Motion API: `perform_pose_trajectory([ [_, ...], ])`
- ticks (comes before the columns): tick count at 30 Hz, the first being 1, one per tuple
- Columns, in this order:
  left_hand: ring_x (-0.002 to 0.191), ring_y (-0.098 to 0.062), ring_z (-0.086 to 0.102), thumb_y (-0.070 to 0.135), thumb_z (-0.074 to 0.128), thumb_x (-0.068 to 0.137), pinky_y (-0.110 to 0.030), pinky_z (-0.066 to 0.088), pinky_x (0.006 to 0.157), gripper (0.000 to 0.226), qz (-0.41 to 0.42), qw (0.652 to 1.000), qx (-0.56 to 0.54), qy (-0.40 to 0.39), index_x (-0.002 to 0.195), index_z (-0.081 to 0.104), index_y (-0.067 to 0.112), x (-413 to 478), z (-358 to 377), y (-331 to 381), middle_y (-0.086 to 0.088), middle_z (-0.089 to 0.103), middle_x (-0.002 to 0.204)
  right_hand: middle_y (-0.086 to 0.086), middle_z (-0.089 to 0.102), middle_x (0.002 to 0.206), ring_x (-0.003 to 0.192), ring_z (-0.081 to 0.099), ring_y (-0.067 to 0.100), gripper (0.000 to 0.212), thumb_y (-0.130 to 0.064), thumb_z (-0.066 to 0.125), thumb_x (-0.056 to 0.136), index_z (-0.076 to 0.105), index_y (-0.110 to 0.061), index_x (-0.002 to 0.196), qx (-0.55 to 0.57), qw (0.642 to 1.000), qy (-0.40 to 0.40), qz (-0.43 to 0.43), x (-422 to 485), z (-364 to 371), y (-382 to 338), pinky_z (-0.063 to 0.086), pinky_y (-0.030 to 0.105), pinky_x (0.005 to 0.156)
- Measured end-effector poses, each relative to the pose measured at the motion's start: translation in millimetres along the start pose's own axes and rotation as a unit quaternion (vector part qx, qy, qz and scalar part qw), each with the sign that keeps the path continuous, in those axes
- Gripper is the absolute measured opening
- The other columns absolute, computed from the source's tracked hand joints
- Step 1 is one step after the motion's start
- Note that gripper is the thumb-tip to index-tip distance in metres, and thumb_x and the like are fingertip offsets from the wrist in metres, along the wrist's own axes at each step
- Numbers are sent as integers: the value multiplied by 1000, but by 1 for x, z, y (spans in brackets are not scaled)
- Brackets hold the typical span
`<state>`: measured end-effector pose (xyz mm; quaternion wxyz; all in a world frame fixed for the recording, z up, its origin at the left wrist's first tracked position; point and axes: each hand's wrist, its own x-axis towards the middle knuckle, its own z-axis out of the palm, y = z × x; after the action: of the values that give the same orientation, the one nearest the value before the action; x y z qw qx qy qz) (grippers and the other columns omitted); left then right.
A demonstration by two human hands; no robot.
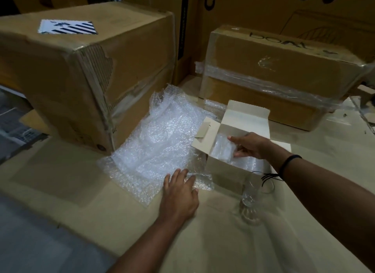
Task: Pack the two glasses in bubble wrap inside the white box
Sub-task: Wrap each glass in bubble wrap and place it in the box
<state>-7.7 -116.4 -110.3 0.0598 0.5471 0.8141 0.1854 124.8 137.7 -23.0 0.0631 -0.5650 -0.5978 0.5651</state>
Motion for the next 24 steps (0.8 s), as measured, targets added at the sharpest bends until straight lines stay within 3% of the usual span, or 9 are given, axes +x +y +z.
perform_pose_trajectory([
  [5, 145, -17, 17, 37, 40, 94, -40, 2, 119, 49, 1, 1000, 8, 2, 142, 44, 31, 0, 0, 1, 4, 33, 153, 26, 60, 115, 91, 67, 29, 58, -39, 71, 85, 54, 3, 121, 26, 999, -27, -14, -17, -8, -5, 57, 42, 88],
  [8, 144, -18, 20, 36, 40, 93, -41, 5, 119, 49, 6, 1000, 5, 9, 140, 47, 30, -1, 1, -1, 2, 36, 152, 20, 64, 113, 96, 69, 26, 50, -39, 67, 88, 59, -1, 121, -8, 996, 19, -83, -52, -19, -6, 59, 36, 84],
  [11, 142, -19, 25, 36, 40, 88, -42, 7, 118, 50, 9, 1000, -2, 22, 136, 53, 28, -2, 3, -1, 1, 41, 148, 9, 70, 104, 89, 70, 21, 43, -47, 67, 85, 65, -15, 113, -124, 973, 92, -169, -106, -28, 7, 58, 36, 74],
  [15, 141, -19, 26, 37, 41, 90, -41, 8, 117, 48, 13, 1000, -2, 26, 134, 55, 27, 0, 3, -1, 0, 42, 148, -1, 65, 119, 96, 63, 16, 72, -59, 71, 75, 53, -22, 134, -320, 918, 160, -171, -159, -16, 48, 53, 35, 80],
  [18, 141, -20, 24, 34, 48, 92, -42, 9, 118, 42, 13, 1000, -2, 28, 133, 57, 26, 0, 3, 0, -1, 40, 149, -1, 54, 137, 117, 56, 20, 95, -68, 73, 68, 37, -26, 145, -413, 882, 173, -147, -167, 7, 77, 49, 38, 92],
  [21, 142, -21, 24, 33, 49, 92, -44, 10, 118, 41, 20, 999, 3, 28, 132, 57, 26, -1, 3, -1, -1, 40, 149, 3, 51, 140, 116, 57, 22, 91, -59, 73, 74, 32, -26, 147, -382, 880, 227, -169, -159, 25, 95, 50, 39, 91],
  [24, 139, -22, 30, 31, 55, 90, -44, 14, 117, 39, 23, 999, -15, 47, 127, 60, 23, -1, 2, -2, -3, 45, 145, 7, 57, 132, 112, 59, 25, 80, -43, 75, 78, 37, -20, 145, -299, 888, 278, -210, -153, 41, 98, 49, 38, 91],
])
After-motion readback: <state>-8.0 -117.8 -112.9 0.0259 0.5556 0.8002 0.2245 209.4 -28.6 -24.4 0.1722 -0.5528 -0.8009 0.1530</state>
